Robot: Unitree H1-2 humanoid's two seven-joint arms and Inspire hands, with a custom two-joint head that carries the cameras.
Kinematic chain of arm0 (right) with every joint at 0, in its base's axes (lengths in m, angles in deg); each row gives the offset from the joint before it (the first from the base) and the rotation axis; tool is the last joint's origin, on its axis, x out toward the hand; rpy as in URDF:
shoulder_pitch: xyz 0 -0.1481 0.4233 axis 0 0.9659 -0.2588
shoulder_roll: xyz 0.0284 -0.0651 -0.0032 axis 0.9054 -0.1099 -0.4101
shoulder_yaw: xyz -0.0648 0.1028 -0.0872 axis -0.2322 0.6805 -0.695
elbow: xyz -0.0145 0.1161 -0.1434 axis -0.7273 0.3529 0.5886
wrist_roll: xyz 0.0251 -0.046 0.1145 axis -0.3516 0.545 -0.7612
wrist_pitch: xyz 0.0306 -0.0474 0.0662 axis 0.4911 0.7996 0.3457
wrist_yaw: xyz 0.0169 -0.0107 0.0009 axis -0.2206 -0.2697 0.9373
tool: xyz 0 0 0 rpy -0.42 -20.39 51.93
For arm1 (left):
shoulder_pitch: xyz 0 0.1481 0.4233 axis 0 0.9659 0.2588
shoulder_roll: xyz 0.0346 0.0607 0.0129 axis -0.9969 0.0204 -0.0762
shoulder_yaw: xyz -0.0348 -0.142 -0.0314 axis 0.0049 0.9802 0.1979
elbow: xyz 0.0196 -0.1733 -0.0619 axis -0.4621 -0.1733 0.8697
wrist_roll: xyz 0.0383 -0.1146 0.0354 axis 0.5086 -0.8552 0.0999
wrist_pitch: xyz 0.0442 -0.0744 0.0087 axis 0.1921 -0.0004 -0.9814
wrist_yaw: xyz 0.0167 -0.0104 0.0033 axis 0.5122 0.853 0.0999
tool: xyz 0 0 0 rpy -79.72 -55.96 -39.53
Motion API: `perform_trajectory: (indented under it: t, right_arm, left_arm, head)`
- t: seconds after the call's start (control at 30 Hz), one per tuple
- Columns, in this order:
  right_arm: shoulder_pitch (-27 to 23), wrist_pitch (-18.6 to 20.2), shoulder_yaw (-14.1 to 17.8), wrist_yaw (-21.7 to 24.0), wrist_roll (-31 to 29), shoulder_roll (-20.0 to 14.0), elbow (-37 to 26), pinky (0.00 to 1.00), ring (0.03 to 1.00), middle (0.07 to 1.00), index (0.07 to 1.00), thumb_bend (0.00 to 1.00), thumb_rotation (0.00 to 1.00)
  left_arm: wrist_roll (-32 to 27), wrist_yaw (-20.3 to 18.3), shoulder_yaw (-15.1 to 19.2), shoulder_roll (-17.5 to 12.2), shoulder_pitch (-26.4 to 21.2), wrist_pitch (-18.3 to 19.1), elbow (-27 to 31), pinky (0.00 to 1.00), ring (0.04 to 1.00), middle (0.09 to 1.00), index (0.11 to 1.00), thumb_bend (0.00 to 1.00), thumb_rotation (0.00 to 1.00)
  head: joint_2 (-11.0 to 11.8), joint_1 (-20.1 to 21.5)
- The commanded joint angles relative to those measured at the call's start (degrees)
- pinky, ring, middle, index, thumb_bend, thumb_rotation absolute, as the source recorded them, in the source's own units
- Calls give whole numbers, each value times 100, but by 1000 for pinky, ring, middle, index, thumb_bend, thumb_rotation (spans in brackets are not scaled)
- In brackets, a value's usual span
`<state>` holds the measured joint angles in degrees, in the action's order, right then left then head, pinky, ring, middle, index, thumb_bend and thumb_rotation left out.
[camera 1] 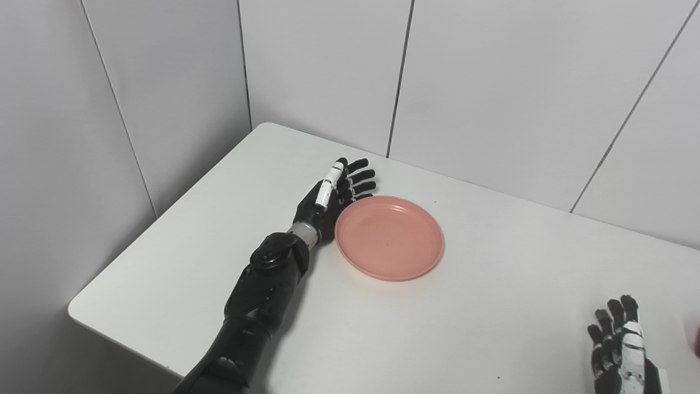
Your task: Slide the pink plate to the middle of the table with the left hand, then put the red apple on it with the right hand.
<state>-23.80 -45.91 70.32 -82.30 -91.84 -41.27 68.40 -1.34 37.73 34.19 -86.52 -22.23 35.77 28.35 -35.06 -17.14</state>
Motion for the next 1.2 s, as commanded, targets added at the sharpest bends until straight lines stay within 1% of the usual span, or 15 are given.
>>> perform_trajectory:
  t: [0.0, 0.17, 0.33, 0.5, 0.6, 0.8, 0.9, 1.03, 1.17]
  right_arm:
    - [-100, -332, -2, 44, 35, 23, -139, 1000, 987, 991, 1000, 168, 1000]
    - [-107, -321, -7, 14, 106, 38, -149, 1000, 982, 987, 997, 190, 1000]
    - [-105, -261, 4, 10, 85, 94, -191, 1000, 982, 986, 992, 205, 1000]
    - [-110, -247, 12, 13, 55, 143, -204, 1000, 974, 980, 988, 222, 1000]
    - [-129, -264, 3, 29, 75, 139, -171, 1000, 974, 981, 988, 239, 1000]
    - [-143, -278, -36, -11, 191, 178, -170, 1000, 966, 974, 984, 236, 1000]
    - [-128, -227, -62, -54, 268, 220, -229, 986, 958, 967, 976, 244, 1000]
    - [-126, -149, -85, -50, 229, 260, -268, 997, 967, 975, 983, 246, 1000]
    - [-128, -151, -107, -94, 284, 306, -273, 1000, 961, 971, 980, 249, 1000]
  left_arm:
    - [48, 82, -61, 94, 97, 320, 17, 796, 817, 821, 807, 351, 1000]
    - [-41, 1, -82, 187, 180, 467, 233, 805, 829, 838, 826, 338, 1000]
    - [38, 57, -168, 223, 245, 593, 382, 822, 832, 839, 825, 341, 1000]
    - [-3, 49, -184, 297, 338, 737, 584, 815, 828, 838, 827, 339, 1000]
    - [33, 70, -241, 359, 455, 815, 809, 810, 823, 833, 824, 338, 1000]
    - [15, 123, -320, 464, 615, 1003, 1169, 809, 827, 839, 827, 338, 1000]
    - [30, 222, -326, 561, 693, 1076, 1354, 815, 836, 845, 831, 334, 1000]
    - [96, 379, -363, 656, 781, 1177, 1572, 803, 829, 839, 826, 339, 1000]
    - [64, 433, -383, 702, 819, 1240, 1666, 814, 835, 845, 833, 340, 1000]
  head:
    - [-27, 30]
    - [-101, 117]
    - [-156, 183]
    - [-245, 297]
    - [-296, 362]
    - [-379, 490]
    - [-422, 551]
    - [-456, 653]
    - [-499, 782]
